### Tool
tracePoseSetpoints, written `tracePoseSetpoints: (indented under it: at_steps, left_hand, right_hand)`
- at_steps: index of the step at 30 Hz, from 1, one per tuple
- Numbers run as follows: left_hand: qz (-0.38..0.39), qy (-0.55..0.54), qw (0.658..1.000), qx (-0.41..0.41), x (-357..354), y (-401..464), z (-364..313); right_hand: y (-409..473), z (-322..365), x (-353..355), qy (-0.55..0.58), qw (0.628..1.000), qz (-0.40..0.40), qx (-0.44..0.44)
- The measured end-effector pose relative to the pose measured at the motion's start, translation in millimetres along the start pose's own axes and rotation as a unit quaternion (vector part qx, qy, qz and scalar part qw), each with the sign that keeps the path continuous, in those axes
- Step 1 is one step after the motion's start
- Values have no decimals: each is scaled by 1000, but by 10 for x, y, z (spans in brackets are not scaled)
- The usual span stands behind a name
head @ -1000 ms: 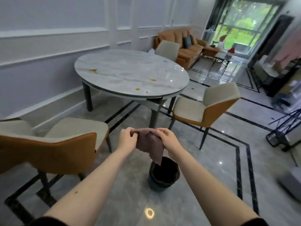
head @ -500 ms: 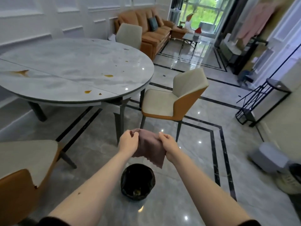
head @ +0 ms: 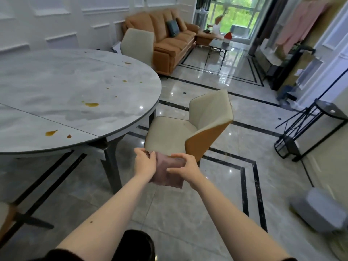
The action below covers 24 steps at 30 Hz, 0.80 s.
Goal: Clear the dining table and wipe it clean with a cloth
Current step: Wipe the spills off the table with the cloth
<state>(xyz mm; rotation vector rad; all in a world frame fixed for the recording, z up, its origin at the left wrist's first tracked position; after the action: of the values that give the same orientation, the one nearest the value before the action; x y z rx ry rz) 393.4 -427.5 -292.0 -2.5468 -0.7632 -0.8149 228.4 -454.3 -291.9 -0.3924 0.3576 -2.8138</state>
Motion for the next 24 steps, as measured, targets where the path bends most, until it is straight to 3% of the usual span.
tracePoseSetpoints:
  at_steps: [4, 10, 16, 20, 24]
  left_hand:
    - [-38, -28, 997, 55, -420, 428, -399]
    - [-78, -50, 992, 87, -796, 1052, -787]
    - [-56, -52, 996, 52, -828, 1700, -910]
    - [1, -25, 999, 34, -740, 2251, -964]
    - [-42, -25, 997, 58, -457, 2866, -871]
  right_hand:
    - [669, 176, 499, -110, 993, 38, 33]
    - [1628, 389, 850, -111, 989, 85, 49]
    - [2446, 508, 636, -94, 991, 75, 64]
    - [3014, 808, 362, -179, 977, 50, 108]
    - [3554, 1119, -46, -127, 985, 77, 93]
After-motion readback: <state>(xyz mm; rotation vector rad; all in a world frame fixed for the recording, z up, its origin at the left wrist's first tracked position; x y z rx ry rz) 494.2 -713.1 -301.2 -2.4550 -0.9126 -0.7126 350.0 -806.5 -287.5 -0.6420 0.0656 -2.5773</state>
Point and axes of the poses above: each hand's wrist, its own y-axis towards the middle knuckle, its own x-axis out of the back of the hand, z = x × y, the point moved 6 cm from there along y, towards the middle knuckle, and after that the axes turned 15 degrees about y, right-handed, at the moved point
